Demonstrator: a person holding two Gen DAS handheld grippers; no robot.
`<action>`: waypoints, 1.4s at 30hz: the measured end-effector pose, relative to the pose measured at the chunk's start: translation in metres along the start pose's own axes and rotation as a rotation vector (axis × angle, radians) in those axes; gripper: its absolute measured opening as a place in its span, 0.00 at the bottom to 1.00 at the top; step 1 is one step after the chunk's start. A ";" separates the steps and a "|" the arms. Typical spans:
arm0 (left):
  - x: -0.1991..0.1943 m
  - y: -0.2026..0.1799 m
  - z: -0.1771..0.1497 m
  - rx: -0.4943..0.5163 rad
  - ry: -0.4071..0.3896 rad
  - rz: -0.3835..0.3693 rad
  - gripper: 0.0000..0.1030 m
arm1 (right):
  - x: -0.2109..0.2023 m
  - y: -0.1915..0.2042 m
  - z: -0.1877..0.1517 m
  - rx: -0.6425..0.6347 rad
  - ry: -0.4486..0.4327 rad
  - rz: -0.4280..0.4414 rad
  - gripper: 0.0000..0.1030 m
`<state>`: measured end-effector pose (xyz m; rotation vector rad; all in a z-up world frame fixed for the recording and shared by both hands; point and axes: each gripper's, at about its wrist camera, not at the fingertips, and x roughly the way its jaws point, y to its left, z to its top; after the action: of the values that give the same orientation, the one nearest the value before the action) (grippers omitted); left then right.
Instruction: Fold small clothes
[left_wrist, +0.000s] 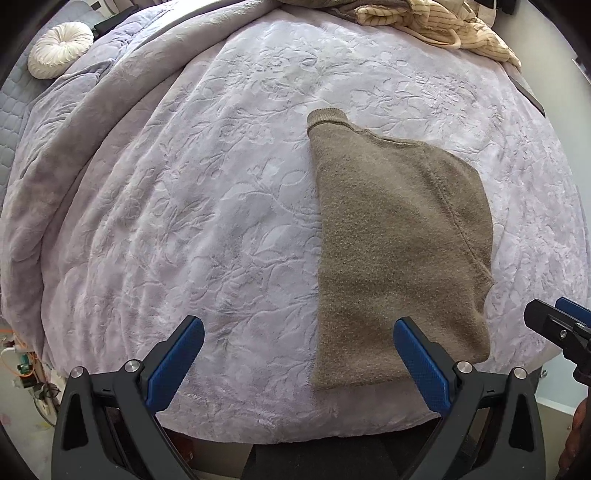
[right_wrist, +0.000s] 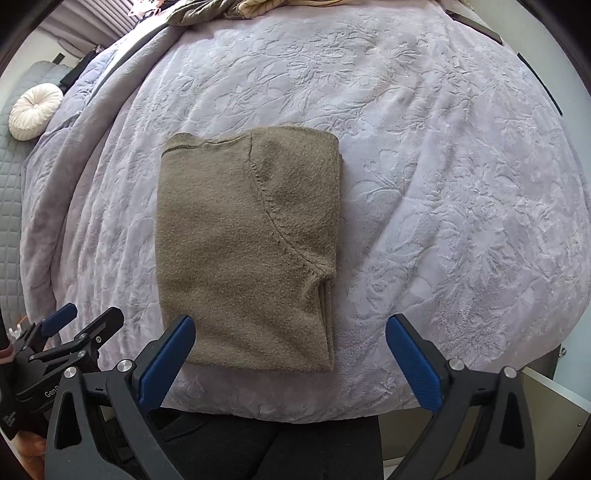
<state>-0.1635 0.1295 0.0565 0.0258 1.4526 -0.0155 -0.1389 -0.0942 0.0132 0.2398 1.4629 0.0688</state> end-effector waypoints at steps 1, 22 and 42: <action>0.001 0.000 0.000 -0.002 0.003 0.001 1.00 | 0.000 0.001 0.000 -0.006 -0.001 -0.004 1.00; 0.006 -0.004 0.000 0.013 0.028 -0.006 1.00 | 0.007 0.004 0.003 -0.009 0.018 -0.028 1.00; 0.010 0.001 0.001 0.013 0.037 -0.001 1.00 | 0.008 0.008 0.005 -0.014 0.023 -0.031 1.00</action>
<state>-0.1615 0.1300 0.0466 0.0359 1.4899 -0.0254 -0.1323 -0.0858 0.0073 0.2056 1.4880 0.0567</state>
